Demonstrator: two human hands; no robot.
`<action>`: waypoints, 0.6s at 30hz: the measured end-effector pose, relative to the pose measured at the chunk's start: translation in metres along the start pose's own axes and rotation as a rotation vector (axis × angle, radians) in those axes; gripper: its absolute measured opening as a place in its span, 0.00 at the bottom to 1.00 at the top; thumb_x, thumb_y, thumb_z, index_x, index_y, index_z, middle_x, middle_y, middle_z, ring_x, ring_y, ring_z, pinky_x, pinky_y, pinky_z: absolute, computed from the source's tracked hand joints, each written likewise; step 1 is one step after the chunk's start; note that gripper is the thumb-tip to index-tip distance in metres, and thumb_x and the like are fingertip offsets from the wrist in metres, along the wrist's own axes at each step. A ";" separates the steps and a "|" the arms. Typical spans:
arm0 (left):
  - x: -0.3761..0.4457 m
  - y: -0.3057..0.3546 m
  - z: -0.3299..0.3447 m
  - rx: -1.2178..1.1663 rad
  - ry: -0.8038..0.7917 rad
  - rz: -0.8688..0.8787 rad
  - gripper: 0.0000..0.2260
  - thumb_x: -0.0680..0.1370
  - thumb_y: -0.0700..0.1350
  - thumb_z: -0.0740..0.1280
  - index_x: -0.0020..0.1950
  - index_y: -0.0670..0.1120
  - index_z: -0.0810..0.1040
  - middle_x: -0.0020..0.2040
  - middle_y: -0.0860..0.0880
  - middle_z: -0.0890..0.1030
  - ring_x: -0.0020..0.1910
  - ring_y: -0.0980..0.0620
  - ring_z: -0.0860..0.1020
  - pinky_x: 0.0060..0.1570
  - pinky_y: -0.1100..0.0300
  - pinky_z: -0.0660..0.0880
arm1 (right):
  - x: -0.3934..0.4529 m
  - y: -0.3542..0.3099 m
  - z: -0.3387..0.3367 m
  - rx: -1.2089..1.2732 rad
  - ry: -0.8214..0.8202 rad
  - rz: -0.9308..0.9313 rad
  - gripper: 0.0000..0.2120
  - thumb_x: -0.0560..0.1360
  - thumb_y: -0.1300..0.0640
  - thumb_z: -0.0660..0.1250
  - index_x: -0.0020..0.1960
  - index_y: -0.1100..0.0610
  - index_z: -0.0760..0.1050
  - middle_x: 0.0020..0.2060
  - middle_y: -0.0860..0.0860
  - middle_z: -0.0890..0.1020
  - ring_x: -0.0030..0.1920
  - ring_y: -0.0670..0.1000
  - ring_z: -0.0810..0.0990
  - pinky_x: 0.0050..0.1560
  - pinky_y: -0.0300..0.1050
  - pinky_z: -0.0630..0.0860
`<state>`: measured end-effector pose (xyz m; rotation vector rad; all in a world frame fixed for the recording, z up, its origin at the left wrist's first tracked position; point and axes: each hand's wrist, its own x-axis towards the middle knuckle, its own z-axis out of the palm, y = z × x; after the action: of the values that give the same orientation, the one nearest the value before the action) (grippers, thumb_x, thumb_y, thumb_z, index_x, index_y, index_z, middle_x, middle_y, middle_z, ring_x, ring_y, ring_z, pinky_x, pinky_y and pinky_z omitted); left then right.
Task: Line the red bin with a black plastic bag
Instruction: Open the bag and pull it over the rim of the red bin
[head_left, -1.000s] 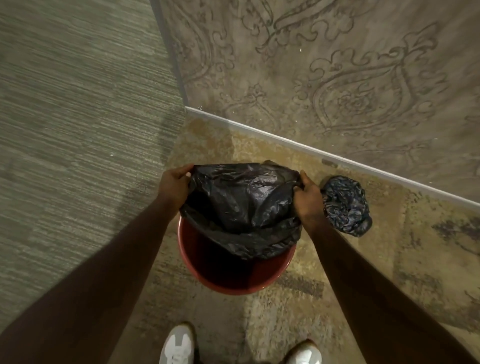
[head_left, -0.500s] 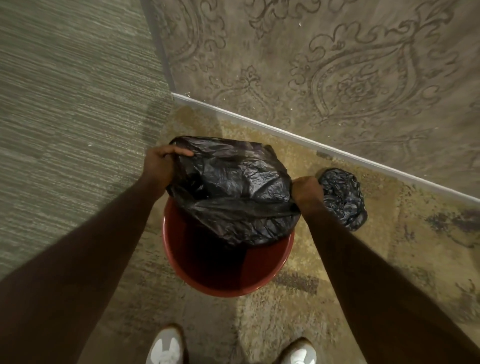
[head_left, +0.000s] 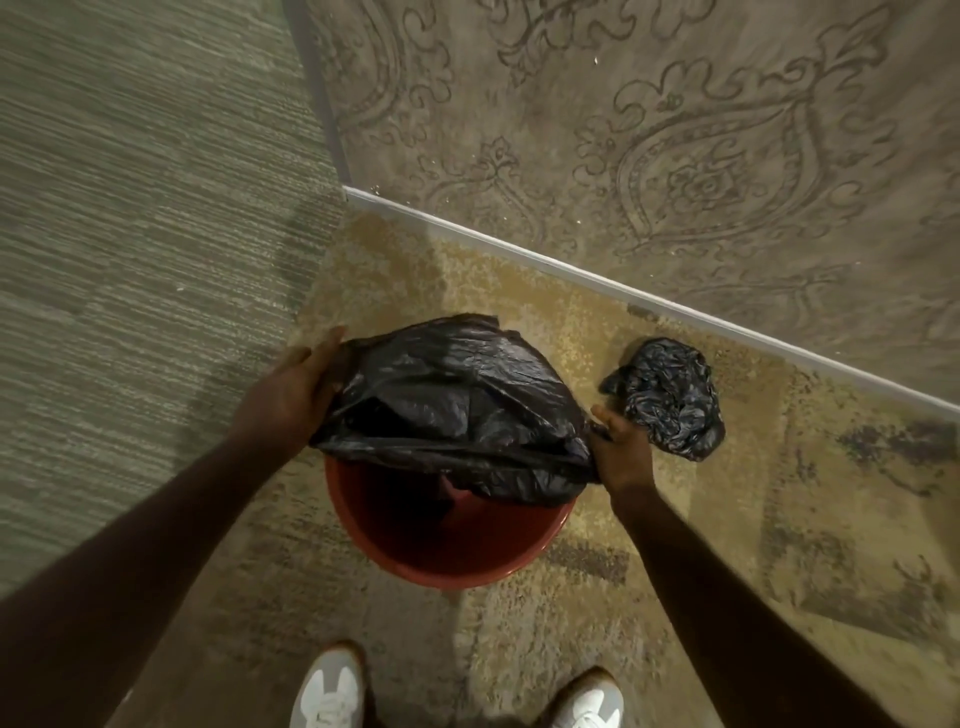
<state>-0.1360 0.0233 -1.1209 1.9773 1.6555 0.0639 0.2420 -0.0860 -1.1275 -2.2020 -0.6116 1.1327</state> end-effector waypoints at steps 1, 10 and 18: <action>-0.010 -0.002 0.001 0.002 -0.004 -0.033 0.27 0.83 0.53 0.60 0.80 0.61 0.53 0.59 0.42 0.77 0.50 0.41 0.80 0.44 0.50 0.77 | -0.008 0.003 -0.003 0.059 -0.009 0.024 0.21 0.78 0.63 0.69 0.71 0.62 0.74 0.63 0.58 0.81 0.55 0.52 0.83 0.47 0.41 0.83; -0.037 0.019 -0.002 -0.305 -0.188 -0.704 0.13 0.80 0.49 0.67 0.45 0.40 0.82 0.36 0.42 0.85 0.32 0.43 0.84 0.38 0.46 0.85 | -0.036 0.019 -0.009 0.046 0.044 0.226 0.13 0.79 0.57 0.66 0.62 0.58 0.81 0.40 0.55 0.85 0.33 0.52 0.79 0.29 0.42 0.73; -0.094 0.051 -0.014 -0.799 -0.240 -0.973 0.10 0.82 0.41 0.64 0.44 0.37 0.76 0.36 0.40 0.80 0.32 0.44 0.78 0.25 0.58 0.77 | -0.061 0.017 -0.012 0.199 -0.022 0.451 0.06 0.76 0.67 0.64 0.45 0.66 0.80 0.24 0.55 0.80 0.21 0.49 0.73 0.20 0.38 0.68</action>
<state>-0.1182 -0.0622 -1.0581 0.4911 1.8455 0.0948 0.2221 -0.1399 -1.0988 -2.2104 0.0023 1.3727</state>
